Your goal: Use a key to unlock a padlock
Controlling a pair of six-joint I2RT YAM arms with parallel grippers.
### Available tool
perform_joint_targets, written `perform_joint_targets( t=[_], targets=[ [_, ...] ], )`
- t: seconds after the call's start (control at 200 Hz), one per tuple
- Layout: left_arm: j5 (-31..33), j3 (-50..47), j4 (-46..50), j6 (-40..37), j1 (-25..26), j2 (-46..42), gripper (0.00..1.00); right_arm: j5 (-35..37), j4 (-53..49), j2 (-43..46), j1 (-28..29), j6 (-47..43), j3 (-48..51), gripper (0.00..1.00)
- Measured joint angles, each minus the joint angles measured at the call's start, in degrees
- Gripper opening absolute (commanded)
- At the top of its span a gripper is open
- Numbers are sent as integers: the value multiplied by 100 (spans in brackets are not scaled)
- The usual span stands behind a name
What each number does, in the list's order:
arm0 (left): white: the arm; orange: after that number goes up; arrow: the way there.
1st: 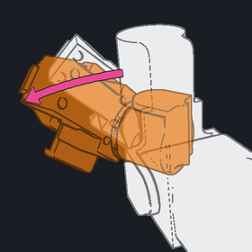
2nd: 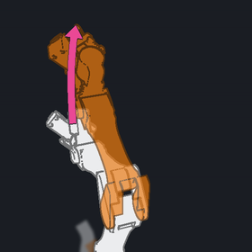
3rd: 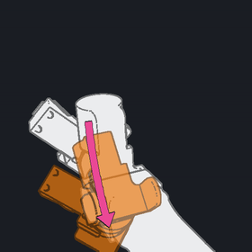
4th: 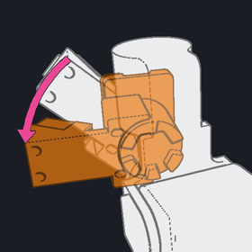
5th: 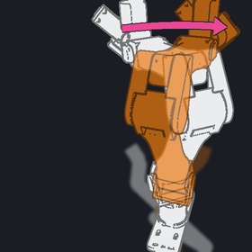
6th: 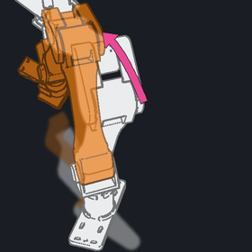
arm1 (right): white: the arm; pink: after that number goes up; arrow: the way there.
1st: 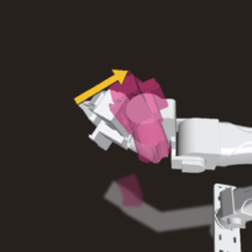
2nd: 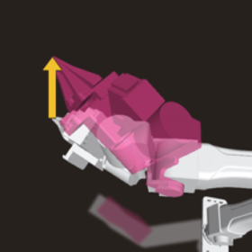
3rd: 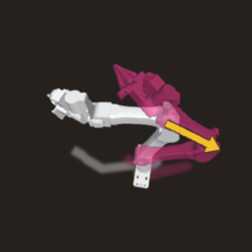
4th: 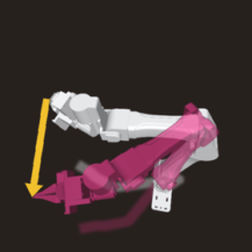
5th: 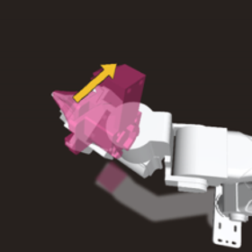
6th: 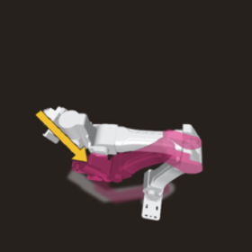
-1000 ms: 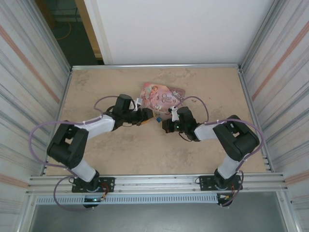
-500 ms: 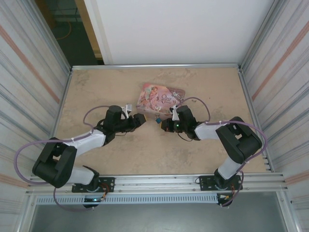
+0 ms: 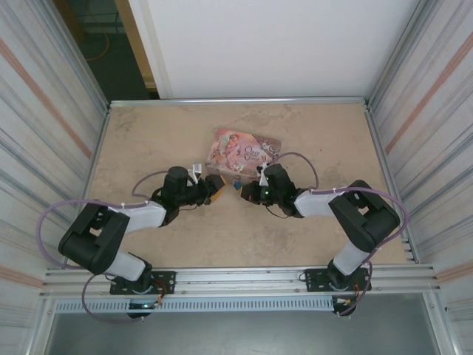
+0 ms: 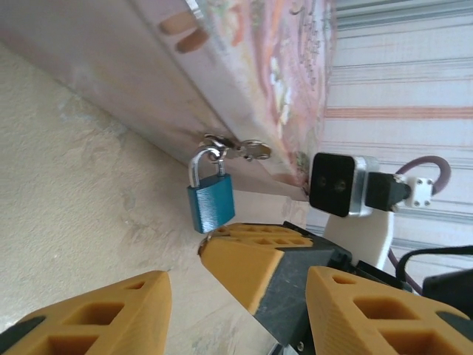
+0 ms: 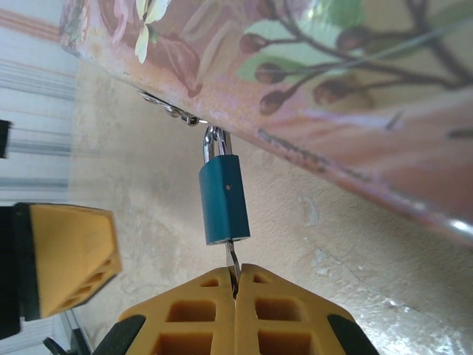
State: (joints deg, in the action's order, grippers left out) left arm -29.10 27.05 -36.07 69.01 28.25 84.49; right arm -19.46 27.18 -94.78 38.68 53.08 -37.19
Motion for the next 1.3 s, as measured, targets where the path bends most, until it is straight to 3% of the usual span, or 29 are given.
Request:
perform_joint_targets(
  t=[0.586,1.298],
  targets=[
    [133,-61,-1196,629,66,866,52,262,-31,0,227,496,-85,0],
    [133,48,-2734,1537,177,2024,43,299,-107,0,256,538,-131,0]
  ],
)
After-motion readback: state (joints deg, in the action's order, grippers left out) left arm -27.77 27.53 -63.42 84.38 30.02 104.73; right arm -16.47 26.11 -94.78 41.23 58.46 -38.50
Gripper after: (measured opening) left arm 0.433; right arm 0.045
